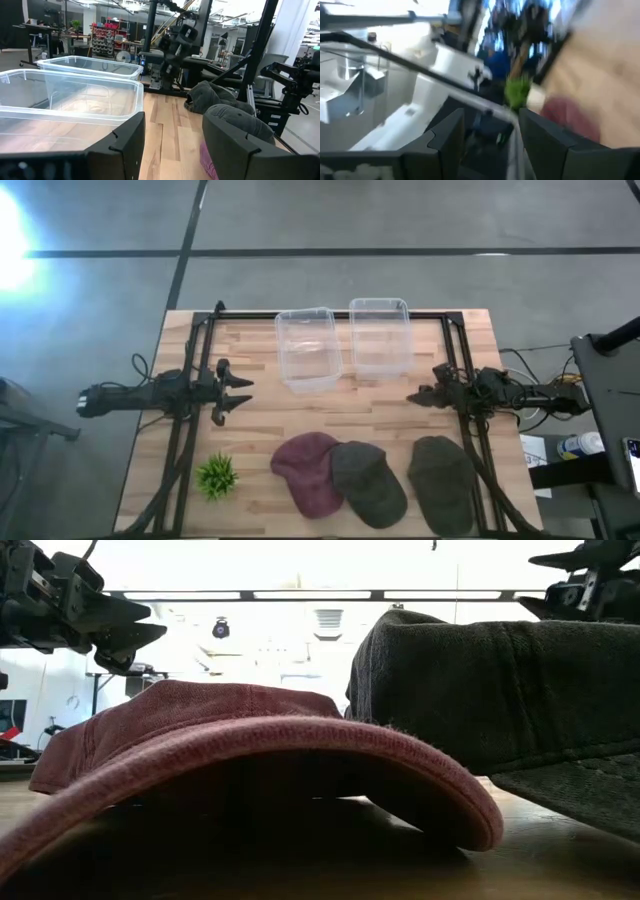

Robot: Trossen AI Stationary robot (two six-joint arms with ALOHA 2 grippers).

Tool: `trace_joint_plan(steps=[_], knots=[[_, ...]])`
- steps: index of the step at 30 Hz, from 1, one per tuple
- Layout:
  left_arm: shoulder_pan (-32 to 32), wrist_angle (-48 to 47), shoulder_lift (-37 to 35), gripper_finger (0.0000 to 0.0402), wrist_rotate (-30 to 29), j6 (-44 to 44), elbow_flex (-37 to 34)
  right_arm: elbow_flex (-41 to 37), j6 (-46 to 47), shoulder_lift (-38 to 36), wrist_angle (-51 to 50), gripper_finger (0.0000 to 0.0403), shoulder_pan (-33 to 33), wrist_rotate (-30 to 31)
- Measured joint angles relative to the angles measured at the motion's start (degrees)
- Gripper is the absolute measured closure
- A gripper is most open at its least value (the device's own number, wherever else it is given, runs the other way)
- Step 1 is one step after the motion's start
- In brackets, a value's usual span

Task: Pick & Place hat
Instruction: Put the left black cap into the right transparent bin

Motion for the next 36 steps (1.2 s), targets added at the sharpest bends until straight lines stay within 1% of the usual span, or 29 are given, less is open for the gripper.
trace_joint_plan(steps=[2, 6, 8, 13, 16, 22, 26, 31, 36], knots=[[0.01, 0.00, 0.00, 0.0209, 0.00, 0.00, 0.00, 0.60, 1.69, 2.73, -1.02, 0.0218, 1.98, 0.01], [0.01, -0.02, 0.00, 0.0209, 0.02, -0.01, -0.02, 6.19, 4.01, 12.21, -5.05, 0.0218, 6.49, 3.95], [-0.01, -0.02, 0.00, 0.0209, 0.00, 0.00, 0.00, 10.35, 5.83, 18.77, -8.08, 0.0218, 8.83, 4.35], [-0.01, -0.03, 0.00, 0.0209, -0.01, -0.02, -0.02, 21.75, 11.29, 36.45, -19.18, 0.0218, 16.02, 4.30], [0.00, -0.04, 0.00, 0.0209, -0.01, 0.00, 0.00, 27.50, 16.80, 46.76, -20.76, 0.0218, 21.22, 4.56], [0.01, -0.05, 0.00, 0.0209, 0.01, 0.00, -0.01, 38.68, 34.28, 64.46, -21.46, 0.0218, 32.75, 10.64], [-0.01, -0.04, 0.00, 0.0209, -0.01, 0.00, 0.00, 45.20, 43.46, 73.38, -23.93, 0.0218, 38.66, 11.70], [-0.01, -0.07, 0.00, 0.0209, -0.01, 0.00, 0.00, 51.93, 45.47, 82.37, -26.01, 0.0218, 43.56, 11.15], [0.00, -0.09, 0.00, 0.0209, -0.01, 0.00, 0.00, 57.98, 47.15, 89.04, -26.24, 0.0218, 47.02, 7.28]])
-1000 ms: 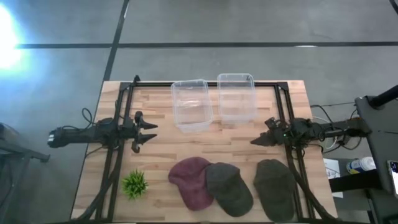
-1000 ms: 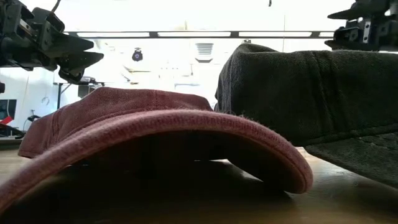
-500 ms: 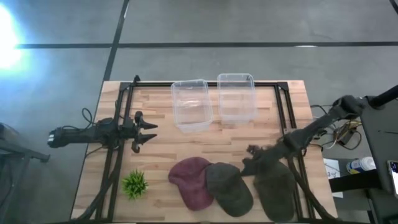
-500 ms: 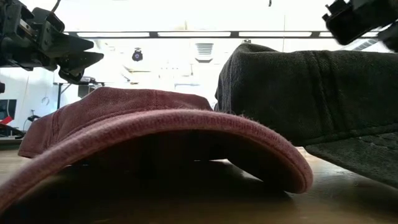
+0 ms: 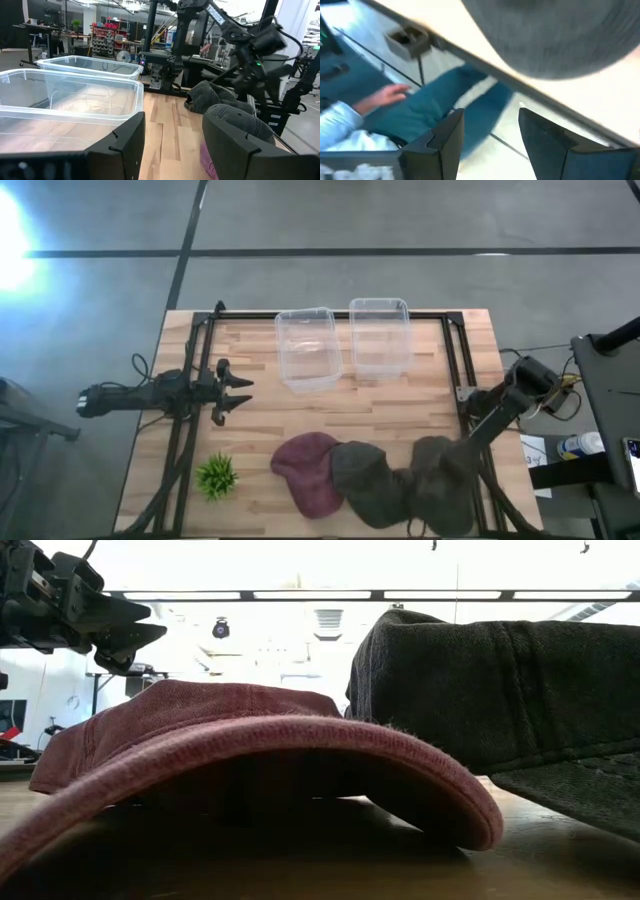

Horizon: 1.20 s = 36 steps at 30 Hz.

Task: Pick & Place hat
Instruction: Put the left black cap into the right transparent bin

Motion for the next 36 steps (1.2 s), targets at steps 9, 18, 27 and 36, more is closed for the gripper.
trace_joint_plan(steps=[9, 18, 27, 36], knots=[[-0.01, -0.46, 0.00, 0.0209, 0.00, 0.00, 0.00, 7.62, -0.96, 10.07, -10.91, 0.0218, 6.21, 0.05], [0.01, -0.83, 0.00, 0.0209, 0.02, 0.00, 0.00, 7.22, -7.33, 13.25, -19.88, 0.0218, 4.08, 7.47], [0.01, -0.92, 0.00, 0.0209, 0.00, -0.01, -0.01, 3.57, -5.91, 10.10, -19.28, 0.0218, -0.96, 29.08], [0.01, -0.90, 0.09, 0.0209, -0.24, 0.00, 0.00, 0.59, 2.27, 4.92, -16.14, 0.0218, -3.13, 38.32]])
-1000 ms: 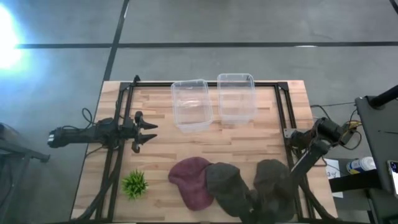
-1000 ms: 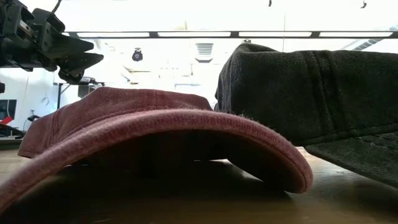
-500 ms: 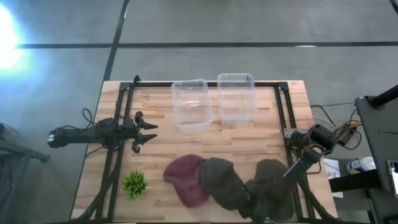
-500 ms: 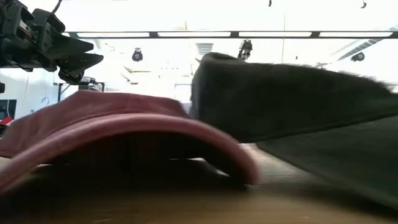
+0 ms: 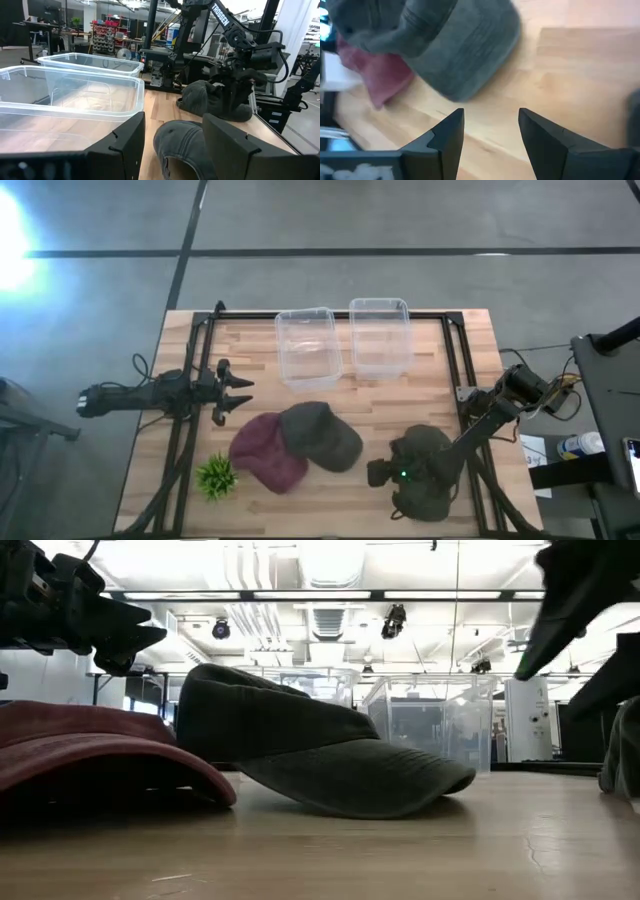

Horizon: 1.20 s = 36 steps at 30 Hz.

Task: Pick & Place hat
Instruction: Put the left black cap into the right transparent bin

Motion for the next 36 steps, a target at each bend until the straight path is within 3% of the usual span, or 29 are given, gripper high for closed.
trace_joint_plan(steps=[5, 9, 15, 21, 28, 36], knots=[[0.00, -0.02, 0.16, 0.0209, -0.09, 0.00, 0.00, -1.58, -0.06, -1.36, 12.52, 0.0218, -1.38, -2.49], [0.00, -0.02, 0.28, 0.0209, -0.09, 0.00, 0.00, -0.31, -3.42, -1.57, 13.14, 0.0218, -5.22, -3.09], [0.00, -0.02, 0.33, 0.0209, -0.13, 0.00, 0.00, -1.52, -5.93, 1.32, 13.02, 0.0218, -10.07, -10.63], [0.00, -0.02, 0.37, 0.0209, -0.15, -0.01, 0.00, -1.60, -4.60, 3.65, 13.83, 0.0218, -9.73, -9.93], [0.00, 0.00, 0.38, 0.0209, -0.23, 0.00, -0.01, -1.62, -4.53, 7.49, 15.88, 0.0218, -9.84, -2.12], [0.00, 0.00, 0.44, 0.0209, -0.22, -0.01, 0.00, -1.53, -5.40, 11.50, 19.72, 0.0218, -9.79, 1.87]])
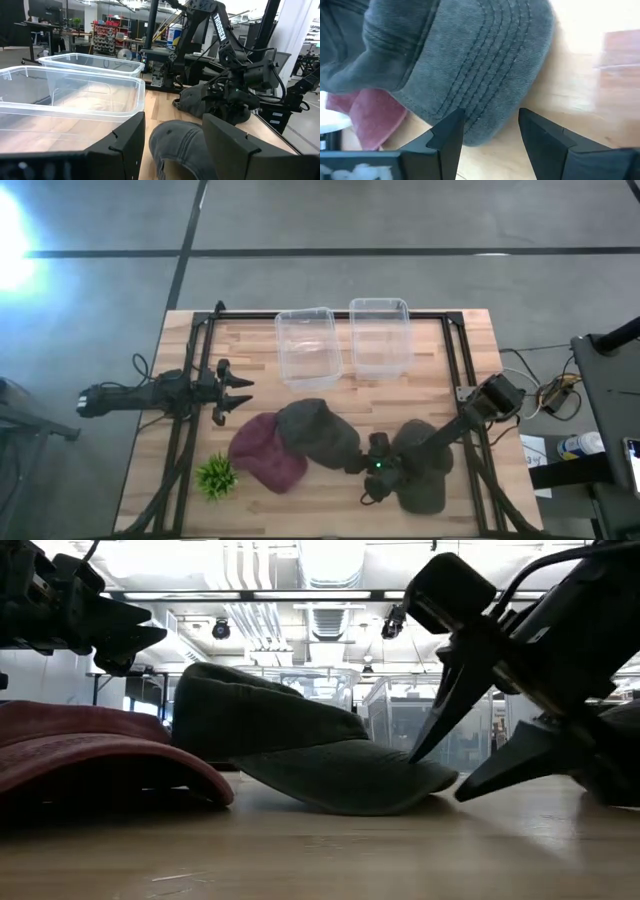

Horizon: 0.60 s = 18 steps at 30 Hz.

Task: Pick & Place hat
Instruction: Put the left black cap into the right transparent bin

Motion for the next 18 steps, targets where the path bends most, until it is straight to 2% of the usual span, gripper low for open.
trace_joint_plan(steps=[7, 12, 18], knots=[[0.00, 0.02, 0.15, 0.0209, 0.00, 0.01, 0.00, -0.07, -4.41, 1.92, 6.87, 0.0218, -0.72, 7.86], [0.00, 0.03, 0.15, 0.0209, -0.02, 0.00, 0.00, -0.02, -8.78, 1.04, 8.99, 0.0218, -1.33, 16.12], [0.00, 0.03, 0.13, 0.0209, 0.00, 0.01, 0.00, -0.02, -13.23, 0.13, 10.58, 0.0218, -3.57, 16.90]])
